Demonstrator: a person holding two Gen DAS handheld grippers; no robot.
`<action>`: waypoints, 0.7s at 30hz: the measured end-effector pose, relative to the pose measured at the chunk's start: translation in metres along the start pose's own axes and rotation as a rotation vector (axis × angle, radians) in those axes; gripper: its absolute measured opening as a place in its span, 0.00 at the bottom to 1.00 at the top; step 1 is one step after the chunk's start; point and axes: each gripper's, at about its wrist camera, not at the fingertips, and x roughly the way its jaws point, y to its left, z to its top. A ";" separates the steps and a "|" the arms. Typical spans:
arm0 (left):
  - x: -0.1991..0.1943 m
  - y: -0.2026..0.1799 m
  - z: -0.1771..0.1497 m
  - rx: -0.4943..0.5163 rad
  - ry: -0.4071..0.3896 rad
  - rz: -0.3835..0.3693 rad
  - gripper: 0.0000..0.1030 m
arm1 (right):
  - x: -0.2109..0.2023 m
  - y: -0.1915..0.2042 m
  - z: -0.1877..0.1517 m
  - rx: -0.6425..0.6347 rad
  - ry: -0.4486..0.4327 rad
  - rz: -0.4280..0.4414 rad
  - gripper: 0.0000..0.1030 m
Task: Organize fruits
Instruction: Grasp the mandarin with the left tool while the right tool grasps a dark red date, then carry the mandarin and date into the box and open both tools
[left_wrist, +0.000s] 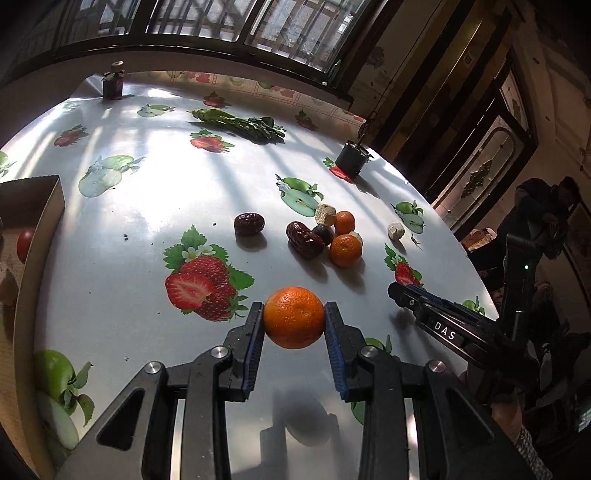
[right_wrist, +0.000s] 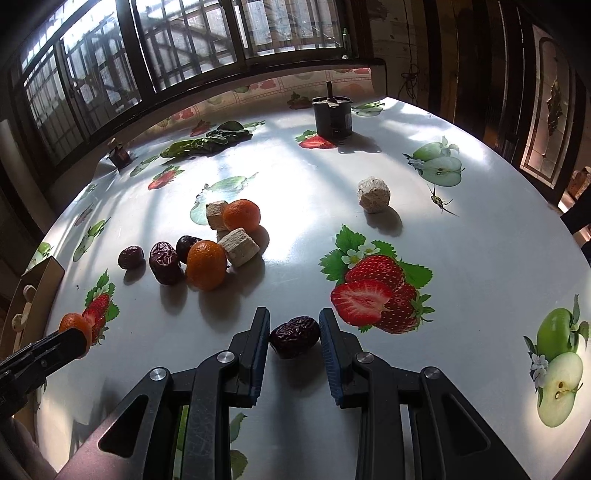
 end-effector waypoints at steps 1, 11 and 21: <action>-0.012 0.006 -0.001 -0.012 -0.013 0.000 0.30 | -0.005 0.006 0.000 -0.014 -0.004 0.004 0.28; -0.118 0.102 -0.007 -0.130 -0.161 0.244 0.30 | -0.065 0.112 0.013 -0.184 -0.081 0.177 0.29; -0.151 0.213 0.006 -0.249 -0.094 0.492 0.30 | -0.060 0.278 -0.002 -0.421 -0.026 0.423 0.29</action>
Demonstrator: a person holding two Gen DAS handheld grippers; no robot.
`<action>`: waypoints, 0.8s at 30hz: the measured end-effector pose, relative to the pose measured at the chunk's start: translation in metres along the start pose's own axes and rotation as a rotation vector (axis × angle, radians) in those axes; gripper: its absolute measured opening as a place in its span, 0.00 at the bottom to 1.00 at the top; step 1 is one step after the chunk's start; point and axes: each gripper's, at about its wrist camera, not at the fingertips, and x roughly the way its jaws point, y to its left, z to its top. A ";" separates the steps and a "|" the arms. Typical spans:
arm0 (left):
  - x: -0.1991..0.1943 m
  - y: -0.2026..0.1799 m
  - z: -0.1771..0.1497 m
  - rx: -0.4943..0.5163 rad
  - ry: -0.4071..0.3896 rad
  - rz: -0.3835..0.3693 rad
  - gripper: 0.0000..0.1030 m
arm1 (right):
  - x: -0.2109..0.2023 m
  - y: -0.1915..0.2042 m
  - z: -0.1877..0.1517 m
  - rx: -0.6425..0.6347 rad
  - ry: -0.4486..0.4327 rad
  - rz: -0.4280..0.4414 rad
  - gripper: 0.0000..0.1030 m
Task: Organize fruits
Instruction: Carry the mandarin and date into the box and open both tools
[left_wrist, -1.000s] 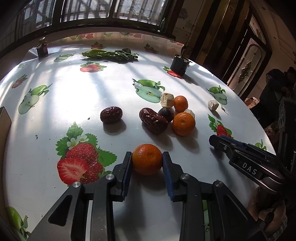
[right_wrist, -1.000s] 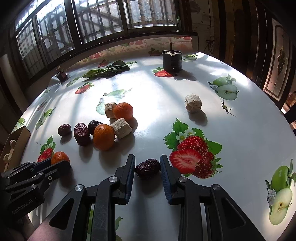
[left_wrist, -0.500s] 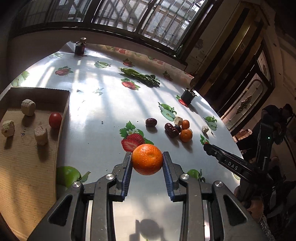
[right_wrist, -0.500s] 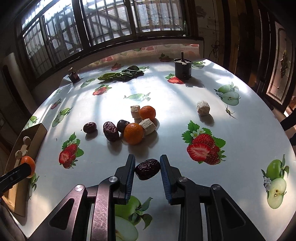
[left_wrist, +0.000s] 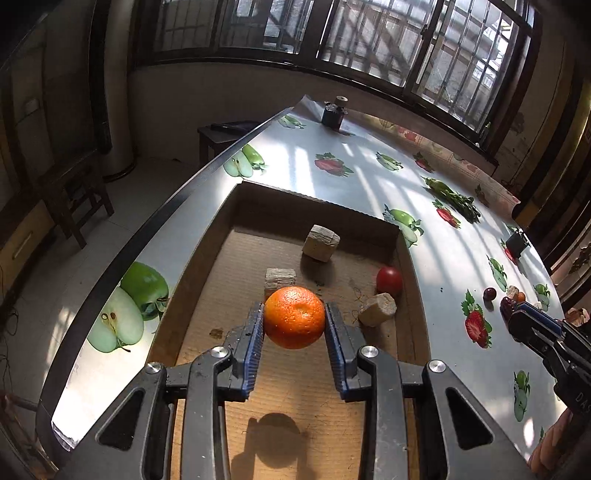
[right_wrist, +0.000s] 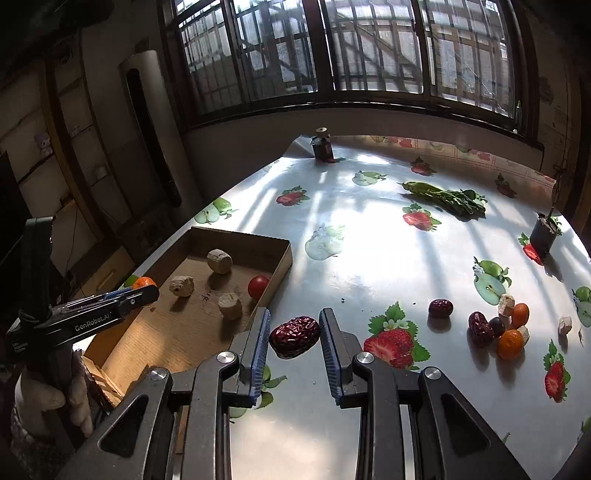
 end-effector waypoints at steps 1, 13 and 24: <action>0.005 0.003 0.002 0.002 0.016 0.007 0.30 | 0.011 0.011 0.001 -0.018 0.013 0.012 0.29; 0.038 0.014 -0.002 -0.025 0.109 -0.024 0.31 | 0.104 0.066 -0.018 -0.119 0.179 0.030 0.29; 0.041 0.012 -0.004 -0.018 0.132 -0.049 0.46 | 0.101 0.059 -0.016 -0.081 0.154 0.045 0.36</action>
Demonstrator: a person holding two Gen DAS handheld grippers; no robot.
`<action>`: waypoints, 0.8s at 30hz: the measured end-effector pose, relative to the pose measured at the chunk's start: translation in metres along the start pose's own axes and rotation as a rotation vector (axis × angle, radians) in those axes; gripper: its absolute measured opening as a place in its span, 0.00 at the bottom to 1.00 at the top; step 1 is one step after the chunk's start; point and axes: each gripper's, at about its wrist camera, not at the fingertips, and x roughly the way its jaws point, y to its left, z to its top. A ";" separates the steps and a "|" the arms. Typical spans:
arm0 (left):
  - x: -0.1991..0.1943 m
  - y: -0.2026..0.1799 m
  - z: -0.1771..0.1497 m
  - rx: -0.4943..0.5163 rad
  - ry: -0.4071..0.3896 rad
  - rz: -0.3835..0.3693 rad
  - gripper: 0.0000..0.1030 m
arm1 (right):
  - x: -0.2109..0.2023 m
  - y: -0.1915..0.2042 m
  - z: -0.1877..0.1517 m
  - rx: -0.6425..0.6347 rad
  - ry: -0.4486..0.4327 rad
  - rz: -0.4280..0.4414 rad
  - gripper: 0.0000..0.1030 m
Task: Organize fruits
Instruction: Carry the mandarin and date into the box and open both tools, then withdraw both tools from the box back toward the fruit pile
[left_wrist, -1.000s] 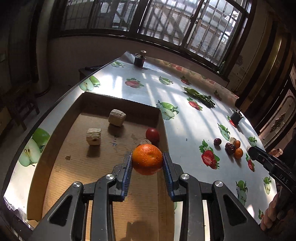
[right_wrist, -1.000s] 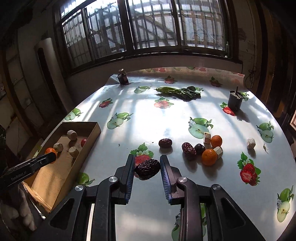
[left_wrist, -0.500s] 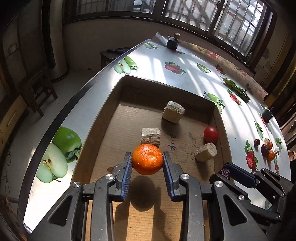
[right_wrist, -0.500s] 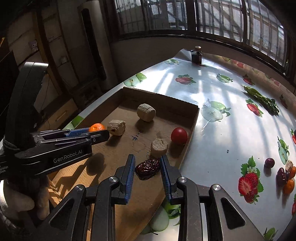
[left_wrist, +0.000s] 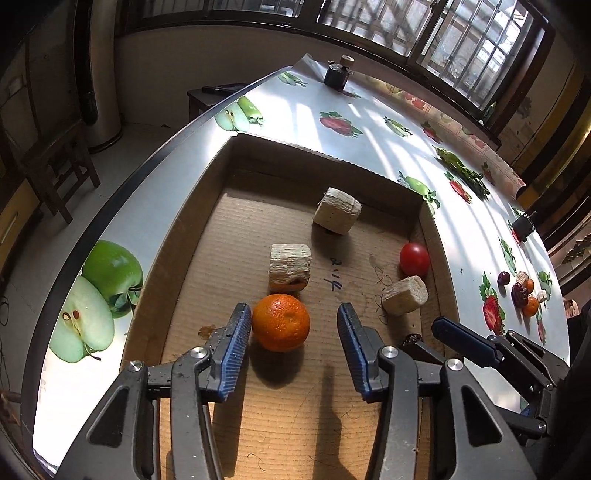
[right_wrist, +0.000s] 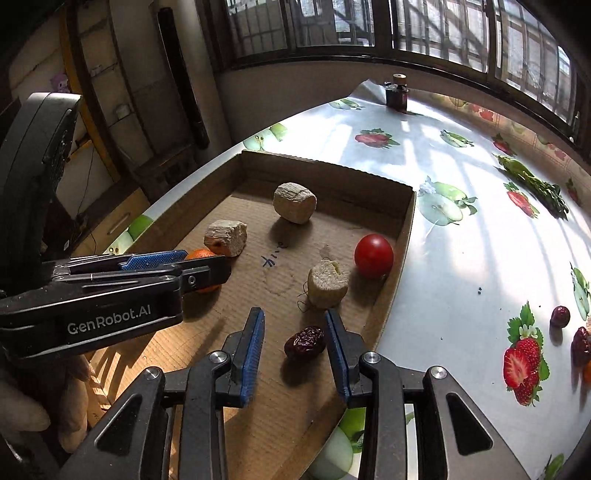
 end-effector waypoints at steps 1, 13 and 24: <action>-0.002 0.000 0.000 -0.004 -0.007 0.004 0.46 | -0.004 -0.001 0.000 0.006 -0.010 0.004 0.36; -0.069 -0.048 -0.011 -0.014 -0.157 -0.101 0.75 | -0.070 -0.055 -0.016 0.123 -0.119 -0.054 0.48; -0.077 -0.152 -0.032 0.144 -0.143 -0.237 0.75 | -0.132 -0.147 -0.060 0.295 -0.166 -0.180 0.55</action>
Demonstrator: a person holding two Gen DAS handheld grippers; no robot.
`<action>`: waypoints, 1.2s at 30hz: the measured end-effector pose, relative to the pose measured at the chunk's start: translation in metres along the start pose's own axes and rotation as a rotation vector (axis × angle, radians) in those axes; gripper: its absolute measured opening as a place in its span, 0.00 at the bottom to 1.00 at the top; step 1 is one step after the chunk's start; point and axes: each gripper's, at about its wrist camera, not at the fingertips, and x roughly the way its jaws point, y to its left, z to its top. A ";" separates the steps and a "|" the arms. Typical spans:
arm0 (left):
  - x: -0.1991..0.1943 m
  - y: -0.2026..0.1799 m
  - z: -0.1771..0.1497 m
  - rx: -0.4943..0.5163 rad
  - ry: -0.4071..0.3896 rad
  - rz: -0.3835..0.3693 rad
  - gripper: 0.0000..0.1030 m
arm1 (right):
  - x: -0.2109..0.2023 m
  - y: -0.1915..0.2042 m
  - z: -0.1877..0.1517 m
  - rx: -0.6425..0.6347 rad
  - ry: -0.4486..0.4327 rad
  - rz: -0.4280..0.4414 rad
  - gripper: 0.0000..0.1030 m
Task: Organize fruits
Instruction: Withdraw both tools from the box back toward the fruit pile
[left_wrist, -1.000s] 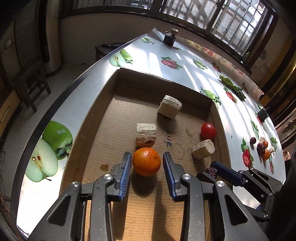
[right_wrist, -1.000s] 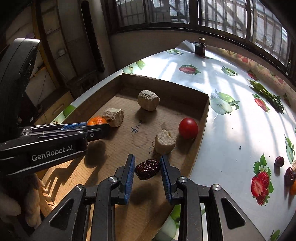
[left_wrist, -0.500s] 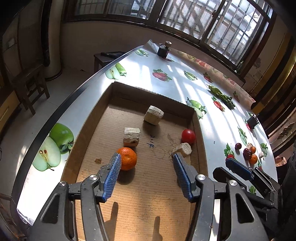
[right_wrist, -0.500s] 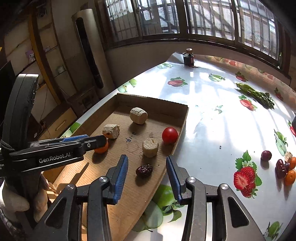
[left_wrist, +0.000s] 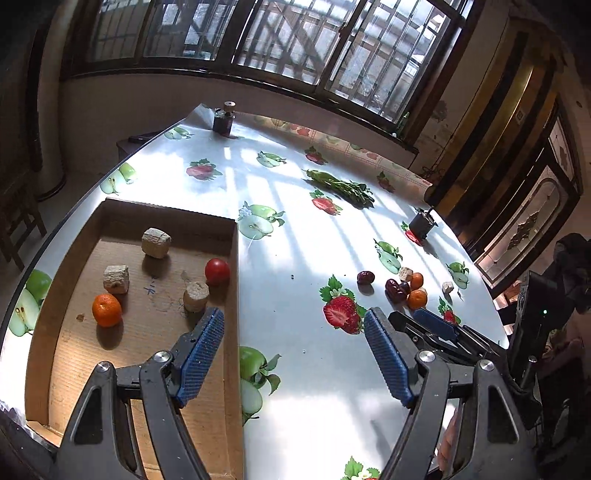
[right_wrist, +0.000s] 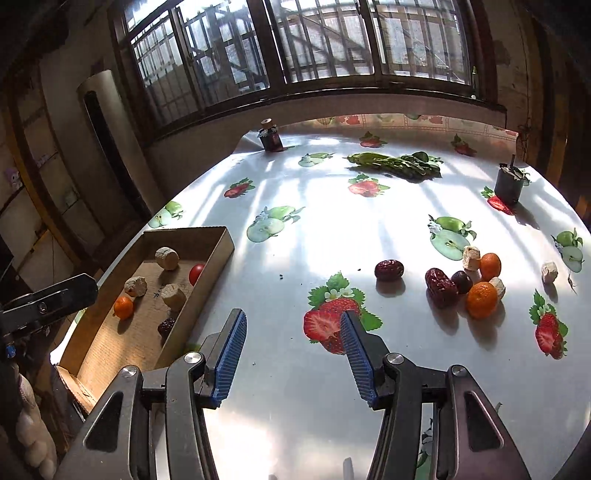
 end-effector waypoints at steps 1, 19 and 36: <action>0.005 -0.009 -0.001 0.011 0.008 -0.012 0.75 | -0.005 -0.011 -0.001 0.013 0.000 -0.017 0.55; 0.067 -0.099 -0.015 0.165 0.120 -0.015 0.75 | -0.062 -0.194 -0.013 0.292 -0.049 -0.188 0.59; 0.154 -0.145 -0.018 0.263 0.193 -0.087 0.41 | -0.016 -0.271 0.017 0.454 -0.026 -0.229 0.59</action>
